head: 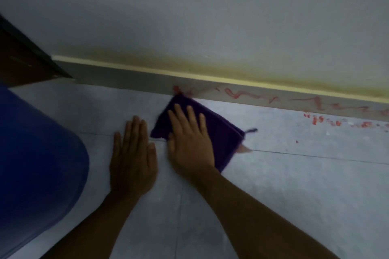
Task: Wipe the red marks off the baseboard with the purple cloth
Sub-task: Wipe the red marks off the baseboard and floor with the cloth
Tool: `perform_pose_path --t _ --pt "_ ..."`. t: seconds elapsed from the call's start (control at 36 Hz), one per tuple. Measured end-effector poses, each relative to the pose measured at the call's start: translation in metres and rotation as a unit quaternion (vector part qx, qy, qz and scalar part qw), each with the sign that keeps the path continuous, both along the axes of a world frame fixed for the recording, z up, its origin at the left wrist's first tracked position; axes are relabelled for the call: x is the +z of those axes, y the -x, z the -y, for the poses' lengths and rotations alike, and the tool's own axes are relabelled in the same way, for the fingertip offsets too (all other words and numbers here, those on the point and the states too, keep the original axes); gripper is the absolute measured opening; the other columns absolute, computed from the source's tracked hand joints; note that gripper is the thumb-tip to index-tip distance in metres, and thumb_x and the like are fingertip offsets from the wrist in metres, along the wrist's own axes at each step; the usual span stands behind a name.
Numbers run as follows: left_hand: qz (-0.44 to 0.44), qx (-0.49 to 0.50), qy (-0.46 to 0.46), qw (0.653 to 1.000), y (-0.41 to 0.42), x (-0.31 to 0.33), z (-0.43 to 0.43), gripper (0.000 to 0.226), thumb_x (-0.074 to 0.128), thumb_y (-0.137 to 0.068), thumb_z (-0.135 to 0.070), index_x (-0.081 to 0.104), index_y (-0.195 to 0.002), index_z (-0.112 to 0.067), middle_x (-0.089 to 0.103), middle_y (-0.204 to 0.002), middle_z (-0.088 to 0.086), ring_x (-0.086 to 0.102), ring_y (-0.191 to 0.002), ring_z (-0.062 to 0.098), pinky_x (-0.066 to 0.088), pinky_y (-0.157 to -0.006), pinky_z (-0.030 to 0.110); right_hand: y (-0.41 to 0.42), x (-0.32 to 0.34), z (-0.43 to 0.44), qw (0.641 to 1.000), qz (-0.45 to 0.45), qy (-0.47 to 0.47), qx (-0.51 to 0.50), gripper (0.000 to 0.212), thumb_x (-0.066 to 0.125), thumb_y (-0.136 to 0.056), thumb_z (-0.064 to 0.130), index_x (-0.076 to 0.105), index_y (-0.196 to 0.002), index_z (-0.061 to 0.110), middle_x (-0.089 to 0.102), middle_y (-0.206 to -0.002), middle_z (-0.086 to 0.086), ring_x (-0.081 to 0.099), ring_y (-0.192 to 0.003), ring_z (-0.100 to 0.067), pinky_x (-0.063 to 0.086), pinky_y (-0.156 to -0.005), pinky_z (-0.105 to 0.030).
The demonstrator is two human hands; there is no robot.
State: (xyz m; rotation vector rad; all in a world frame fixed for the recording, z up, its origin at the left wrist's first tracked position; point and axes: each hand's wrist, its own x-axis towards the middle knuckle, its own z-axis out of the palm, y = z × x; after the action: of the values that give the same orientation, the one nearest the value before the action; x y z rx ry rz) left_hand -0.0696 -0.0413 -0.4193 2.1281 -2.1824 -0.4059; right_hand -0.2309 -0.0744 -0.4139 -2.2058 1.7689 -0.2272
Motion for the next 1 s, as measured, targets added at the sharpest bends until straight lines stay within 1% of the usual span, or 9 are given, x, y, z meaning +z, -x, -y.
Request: perform_pose_path --t 0.17,0.28,0.39,0.53,0.67,0.72,0.81,0.86,1.0 --pt "0.004 -0.002 -0.009 1.000 -0.003 0.000 0.000 0.067 0.013 -0.105 -0.037 0.017 -0.164 -0.006 0.012 -0.175 0.012 0.010 -0.163 0.026 0.012 -0.133 0.054 0.022 -0.005 0.021 0.993 -0.001 0.000 0.119 0.059 0.032 -0.102 0.040 0.026 -0.159 0.026 0.021 -0.168 0.001 0.010 -0.157 -0.019 0.005 -0.128 -0.046" --pt "-0.002 -0.004 -0.022 1.000 -0.006 0.001 0.000 0.068 0.011 -0.105 -0.040 0.010 -0.165 -0.009 0.006 -0.176 0.010 0.005 -0.164 0.025 0.010 -0.133 0.053 0.116 -0.004 0.007 1.000 0.011 0.001 0.028 0.063 0.043 -0.093 0.032 0.035 -0.155 0.028 0.030 -0.165 0.004 0.018 -0.155 -0.014 0.013 -0.127 -0.044" --pt "-0.007 -0.006 -0.030 0.999 -0.004 0.003 0.001 0.068 0.009 -0.105 -0.041 0.005 -0.166 -0.011 0.001 -0.176 0.009 0.001 -0.164 0.023 0.009 -0.134 0.052 0.212 0.000 -0.014 0.997 -0.033 -0.011 -0.074 0.055 0.034 -0.101 0.034 0.027 -0.156 0.032 0.032 -0.163 0.003 0.018 -0.155 -0.012 0.006 -0.128 -0.035" --pt "-0.007 -0.013 -0.067 0.998 0.000 0.014 0.004 0.072 0.005 -0.101 -0.042 -0.001 -0.164 -0.009 -0.006 -0.175 0.010 -0.003 -0.164 0.025 0.004 -0.134 0.050 0.222 -0.007 -0.014 0.995 -0.057 -0.012 -0.084 0.056 0.032 -0.102 0.036 0.023 -0.157 0.030 0.026 -0.164 0.003 0.002 -0.155 -0.004 -0.003 -0.127 -0.032" --pt "0.012 -0.053 -0.153 0.987 -0.004 0.029 0.017 0.075 -0.008 -0.094 -0.052 -0.025 -0.157 -0.015 -0.026 -0.171 0.004 -0.017 -0.162 0.017 -0.005 -0.134 0.040 0.230 -0.007 -0.012 0.994 -0.088 -0.031 -0.061 0.055 0.027 -0.105 0.039 0.017 -0.159 0.029 0.021 -0.166 0.003 0.010 -0.156 -0.015 0.004 -0.128 -0.038" --pt "0.007 -0.120 -0.157 0.980 0.005 0.039 0.028 0.077 -0.009 -0.092 -0.055 -0.021 -0.156 -0.014 -0.021 -0.171 0.001 -0.011 -0.162 0.016 -0.002 -0.133 0.038 0.231 -0.007 -0.011 0.994 -0.089 -0.034 -0.048 0.055 0.025 -0.106 0.040 0.016 -0.159 0.029 0.020 -0.167 0.004 0.009 -0.157 -0.015 0.009 -0.128 -0.042" --pt "0.036 -0.232 -0.115 0.965 0.033 0.052 0.042 0.083 -0.005 -0.097 -0.056 0.009 -0.163 -0.008 0.011 -0.173 0.007 0.017 -0.161 0.023 0.011 -0.132 0.039 0.232 -0.008 -0.012 0.995 -0.084 -0.032 -0.042 0.054 0.022 -0.107 0.042 0.018 -0.159 0.028 0.021 -0.167 0.005 0.009 -0.157 -0.014 0.013 -0.127 -0.044" --pt "0.054 -0.292 -0.086 0.951 0.056 0.054 0.050 0.086 -0.013 -0.099 -0.054 0.020 -0.162 -0.007 0.022 -0.172 0.009 0.027 -0.159 0.027 0.009 -0.131 0.035 0.231 -0.009 -0.012 0.996 -0.074 -0.030 -0.044 0.054 0.022 -0.107 0.043 0.018 -0.159 0.029 0.021 -0.167 0.006 0.008 -0.157 -0.013 0.012 -0.127 -0.044" --pt "0.010 -0.254 -0.088 0.963 0.129 0.036 0.049 0.084 -0.020 -0.092 -0.061 -0.007 -0.161 -0.015 -0.012 -0.171 0.001 -0.005 -0.162 0.020 -0.007 -0.131 0.035 0.231 -0.011 -0.014 0.998 -0.023 -0.006 -0.055 0.054 0.029 -0.106 0.042 0.021 -0.158 0.031 0.024 -0.166 0.008 0.012 -0.156 -0.012 0.010 -0.127 -0.043"
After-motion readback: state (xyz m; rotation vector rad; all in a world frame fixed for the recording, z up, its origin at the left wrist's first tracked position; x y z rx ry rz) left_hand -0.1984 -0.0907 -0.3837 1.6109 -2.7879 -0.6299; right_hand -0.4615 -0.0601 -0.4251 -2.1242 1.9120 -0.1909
